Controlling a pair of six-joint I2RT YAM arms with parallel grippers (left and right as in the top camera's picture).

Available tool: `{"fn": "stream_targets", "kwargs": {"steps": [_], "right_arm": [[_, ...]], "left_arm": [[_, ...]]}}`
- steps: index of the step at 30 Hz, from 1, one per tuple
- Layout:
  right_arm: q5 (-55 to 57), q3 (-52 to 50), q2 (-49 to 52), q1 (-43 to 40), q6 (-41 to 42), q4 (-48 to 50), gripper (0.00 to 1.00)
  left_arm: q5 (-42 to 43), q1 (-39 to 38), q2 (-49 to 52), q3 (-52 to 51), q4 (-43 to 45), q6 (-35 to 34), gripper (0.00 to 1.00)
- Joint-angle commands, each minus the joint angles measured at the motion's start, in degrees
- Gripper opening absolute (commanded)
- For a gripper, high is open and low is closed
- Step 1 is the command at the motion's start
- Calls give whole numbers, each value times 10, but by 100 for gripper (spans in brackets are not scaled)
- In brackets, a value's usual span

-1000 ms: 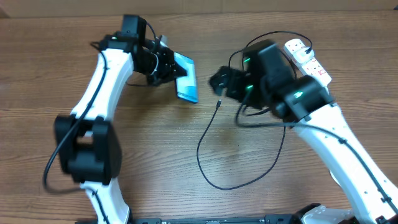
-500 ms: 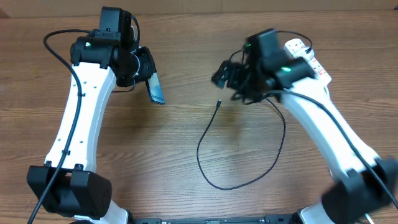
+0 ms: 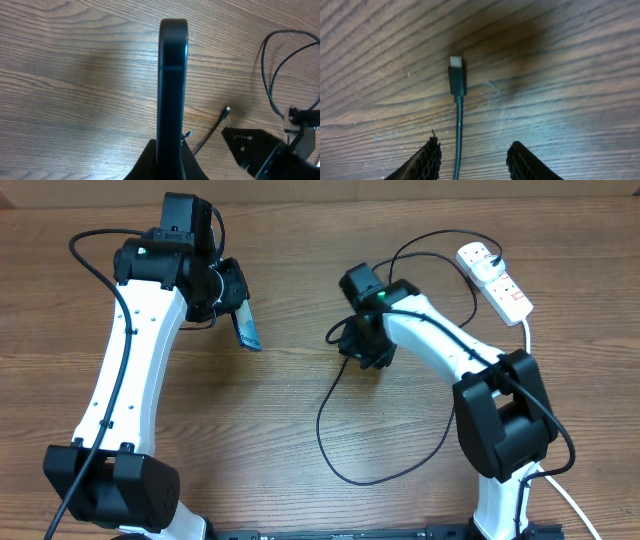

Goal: Plug charger to phone and switch on socket
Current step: 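Lower the right gripper over the black cable's USB-C end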

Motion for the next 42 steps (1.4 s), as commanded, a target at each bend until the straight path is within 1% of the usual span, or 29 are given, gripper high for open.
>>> {"fn": "stream_targets", "kwargs": {"steps": [1, 3, 5, 14, 16, 29, 31, 33, 36, 39, 42], "right_arm": [[76, 8, 10, 31, 58, 3, 41], [114, 8, 23, 46, 79, 6, 40], [127, 8, 26, 49, 79, 10, 40], [129, 7, 30, 48, 58, 47, 38], [129, 7, 30, 48, 47, 54, 36], [137, 7, 64, 48, 48, 50, 35], [137, 7, 64, 48, 48, 49, 33], [137, 7, 64, 48, 48, 49, 27], [137, 7, 65, 47, 43, 51, 26], [138, 7, 67, 47, 43, 52, 20], [137, 7, 68, 47, 31, 61, 19]], "left_arm": [[-4, -4, -4, 4, 3, -9, 4], [-4, -4, -4, 5, 3, -9, 4], [-4, -4, -4, 4, 2, -9, 4], [-4, -4, -4, 5, 2, -9, 4], [-4, -4, -4, 5, 2, -9, 4], [-4, -4, -4, 5, 2, -9, 4], [-4, -4, -4, 5, 2, -9, 4], [-4, -4, -4, 4, 3, -9, 4], [-4, -4, -4, 4, 3, -9, 4], [-4, -4, -4, 5, 3, -9, 4], [-4, -4, -4, 4, 2, -9, 4]]}}
